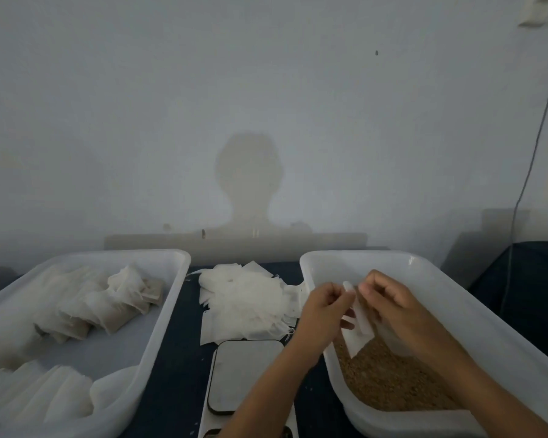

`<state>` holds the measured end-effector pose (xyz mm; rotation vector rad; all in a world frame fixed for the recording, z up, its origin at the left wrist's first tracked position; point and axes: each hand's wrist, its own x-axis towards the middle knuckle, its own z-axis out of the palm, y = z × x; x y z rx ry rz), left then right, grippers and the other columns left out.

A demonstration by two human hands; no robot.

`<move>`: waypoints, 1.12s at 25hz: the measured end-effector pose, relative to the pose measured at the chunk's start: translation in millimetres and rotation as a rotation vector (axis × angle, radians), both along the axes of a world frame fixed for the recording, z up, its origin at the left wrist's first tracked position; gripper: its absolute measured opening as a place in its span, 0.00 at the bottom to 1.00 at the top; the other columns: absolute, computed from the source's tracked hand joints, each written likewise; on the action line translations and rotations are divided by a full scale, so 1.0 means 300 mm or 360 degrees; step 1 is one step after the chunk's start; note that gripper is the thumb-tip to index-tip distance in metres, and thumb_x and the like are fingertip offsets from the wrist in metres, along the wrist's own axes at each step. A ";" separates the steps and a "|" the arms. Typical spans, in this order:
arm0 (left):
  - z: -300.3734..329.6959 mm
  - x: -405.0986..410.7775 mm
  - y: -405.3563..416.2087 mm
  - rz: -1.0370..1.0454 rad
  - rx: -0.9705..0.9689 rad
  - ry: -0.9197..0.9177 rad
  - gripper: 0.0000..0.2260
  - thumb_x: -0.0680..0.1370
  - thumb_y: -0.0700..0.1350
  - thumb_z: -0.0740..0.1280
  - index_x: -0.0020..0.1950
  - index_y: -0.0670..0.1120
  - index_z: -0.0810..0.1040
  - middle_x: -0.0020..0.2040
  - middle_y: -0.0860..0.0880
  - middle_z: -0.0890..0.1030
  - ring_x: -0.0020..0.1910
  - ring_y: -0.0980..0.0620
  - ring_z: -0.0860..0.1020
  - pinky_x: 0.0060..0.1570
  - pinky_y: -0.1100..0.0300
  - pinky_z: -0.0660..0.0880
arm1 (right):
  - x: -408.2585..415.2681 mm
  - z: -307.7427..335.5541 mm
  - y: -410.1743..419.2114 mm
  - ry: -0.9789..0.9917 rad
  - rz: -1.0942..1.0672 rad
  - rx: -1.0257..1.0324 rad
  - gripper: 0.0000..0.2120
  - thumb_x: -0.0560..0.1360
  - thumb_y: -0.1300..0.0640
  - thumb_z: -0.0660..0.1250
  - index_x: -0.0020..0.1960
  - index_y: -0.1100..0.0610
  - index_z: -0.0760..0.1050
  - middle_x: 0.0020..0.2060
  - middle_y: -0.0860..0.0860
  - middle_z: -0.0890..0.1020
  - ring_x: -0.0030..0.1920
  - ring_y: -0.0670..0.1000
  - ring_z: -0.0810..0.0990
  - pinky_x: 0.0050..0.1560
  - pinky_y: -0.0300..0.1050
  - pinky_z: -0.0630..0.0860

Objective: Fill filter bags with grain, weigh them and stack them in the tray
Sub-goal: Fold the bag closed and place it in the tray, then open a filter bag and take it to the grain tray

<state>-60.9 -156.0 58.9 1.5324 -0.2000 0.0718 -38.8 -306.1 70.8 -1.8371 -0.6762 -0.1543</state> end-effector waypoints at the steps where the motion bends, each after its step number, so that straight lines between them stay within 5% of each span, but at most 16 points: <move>1: -0.010 0.007 -0.031 -0.0050 -0.0038 0.0001 0.07 0.81 0.42 0.60 0.44 0.42 0.72 0.39 0.48 0.78 0.34 0.60 0.79 0.37 0.67 0.78 | -0.005 -0.002 -0.017 0.0117 0.0086 0.0035 0.16 0.75 0.52 0.63 0.39 0.64 0.67 0.33 0.56 0.70 0.35 0.53 0.70 0.38 0.46 0.69; 8: -0.081 0.036 -0.111 -0.0116 -0.0067 0.0022 0.08 0.81 0.43 0.61 0.42 0.46 0.71 0.36 0.51 0.77 0.31 0.60 0.78 0.34 0.67 0.77 | -0.011 -0.051 -0.067 0.0519 0.0152 0.0268 0.09 0.74 0.69 0.62 0.41 0.61 0.63 0.34 0.55 0.69 0.32 0.45 0.72 0.31 0.35 0.73; 11: -0.091 0.036 -0.114 -0.0068 -0.0107 0.0053 0.08 0.80 0.43 0.63 0.41 0.44 0.71 0.36 0.49 0.78 0.32 0.58 0.79 0.36 0.64 0.79 | -0.008 -0.052 -0.071 0.0563 0.0195 0.0297 0.02 0.75 0.69 0.59 0.44 0.65 0.66 0.35 0.57 0.70 0.32 0.47 0.72 0.30 0.36 0.71; 15: -0.093 0.035 -0.117 -0.0013 -0.0099 0.0057 0.10 0.79 0.47 0.65 0.41 0.43 0.72 0.35 0.50 0.78 0.32 0.56 0.78 0.39 0.60 0.79 | -0.010 -0.058 -0.078 0.0584 0.0256 0.0335 0.11 0.74 0.63 0.59 0.50 0.72 0.68 0.40 0.59 0.73 0.40 0.54 0.73 0.38 0.41 0.73; 23: -0.098 0.036 -0.117 -0.0010 -0.0036 0.0039 0.09 0.80 0.43 0.63 0.41 0.43 0.72 0.38 0.46 0.77 0.34 0.54 0.77 0.39 0.63 0.79 | -0.002 -0.066 -0.076 0.0630 0.0174 0.0348 0.05 0.77 0.69 0.56 0.51 0.71 0.67 0.43 0.61 0.74 0.42 0.57 0.71 0.40 0.47 0.71; 28: -0.106 0.037 -0.116 0.0014 0.0177 -0.0008 0.06 0.78 0.40 0.64 0.42 0.45 0.70 0.40 0.47 0.76 0.39 0.52 0.77 0.45 0.58 0.78 | 0.003 -0.072 -0.079 0.0670 0.0044 0.0297 0.07 0.77 0.64 0.60 0.52 0.68 0.68 0.41 0.60 0.76 0.40 0.57 0.75 0.40 0.48 0.74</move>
